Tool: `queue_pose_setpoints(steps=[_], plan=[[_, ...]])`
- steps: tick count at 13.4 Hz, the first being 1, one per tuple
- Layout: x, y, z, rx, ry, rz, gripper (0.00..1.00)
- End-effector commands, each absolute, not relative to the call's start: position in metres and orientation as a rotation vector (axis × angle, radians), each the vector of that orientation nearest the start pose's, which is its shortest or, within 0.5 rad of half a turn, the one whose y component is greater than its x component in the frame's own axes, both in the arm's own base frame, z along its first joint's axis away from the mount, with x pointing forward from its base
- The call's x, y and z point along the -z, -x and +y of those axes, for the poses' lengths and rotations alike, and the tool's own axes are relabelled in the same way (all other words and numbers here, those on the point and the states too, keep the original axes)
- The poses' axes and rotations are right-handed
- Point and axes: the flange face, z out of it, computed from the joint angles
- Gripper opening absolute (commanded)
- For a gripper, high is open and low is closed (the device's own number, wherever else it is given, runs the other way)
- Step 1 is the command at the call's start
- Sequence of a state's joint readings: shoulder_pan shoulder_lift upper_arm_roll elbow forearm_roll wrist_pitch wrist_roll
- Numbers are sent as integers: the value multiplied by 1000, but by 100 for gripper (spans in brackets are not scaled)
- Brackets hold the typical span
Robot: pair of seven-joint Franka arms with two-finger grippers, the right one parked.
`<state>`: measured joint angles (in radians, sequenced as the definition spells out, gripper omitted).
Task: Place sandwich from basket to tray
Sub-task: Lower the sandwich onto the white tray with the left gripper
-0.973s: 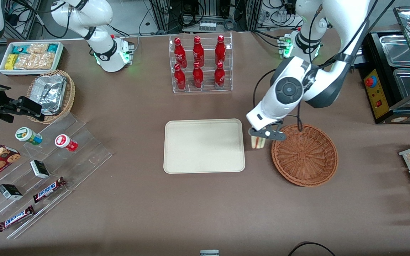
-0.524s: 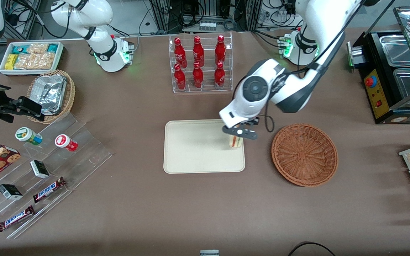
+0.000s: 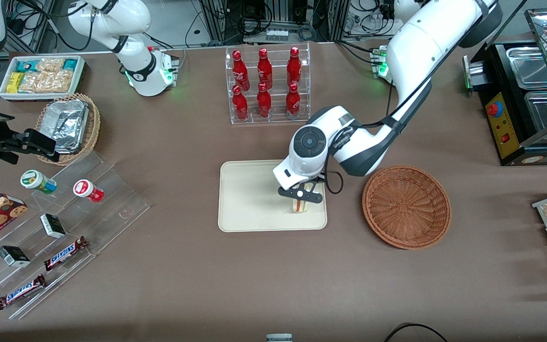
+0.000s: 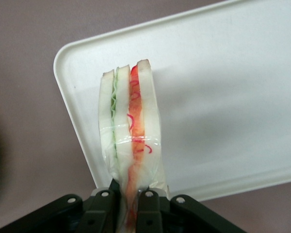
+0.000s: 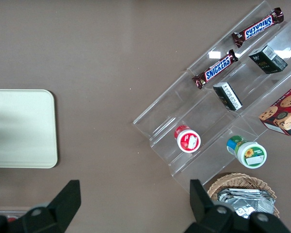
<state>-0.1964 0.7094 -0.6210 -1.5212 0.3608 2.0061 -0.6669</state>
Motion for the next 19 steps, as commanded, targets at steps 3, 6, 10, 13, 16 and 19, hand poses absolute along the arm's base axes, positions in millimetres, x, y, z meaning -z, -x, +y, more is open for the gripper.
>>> queue_pose_setpoints(steps=[3, 6, 10, 13, 16, 19], plan=[[-282, -547, -465, -122, 3110, 303, 0], [-269, -548, -472, -123, 3101, 265, 0], [-256, -540, -480, -145, 3092, 283, 0], [-250, -537, -482, -153, 3084, 296, 0], [-242, -536, -483, -148, 3070, 309, 0], [-238, -535, -483, -153, 3071, 263, 36]])
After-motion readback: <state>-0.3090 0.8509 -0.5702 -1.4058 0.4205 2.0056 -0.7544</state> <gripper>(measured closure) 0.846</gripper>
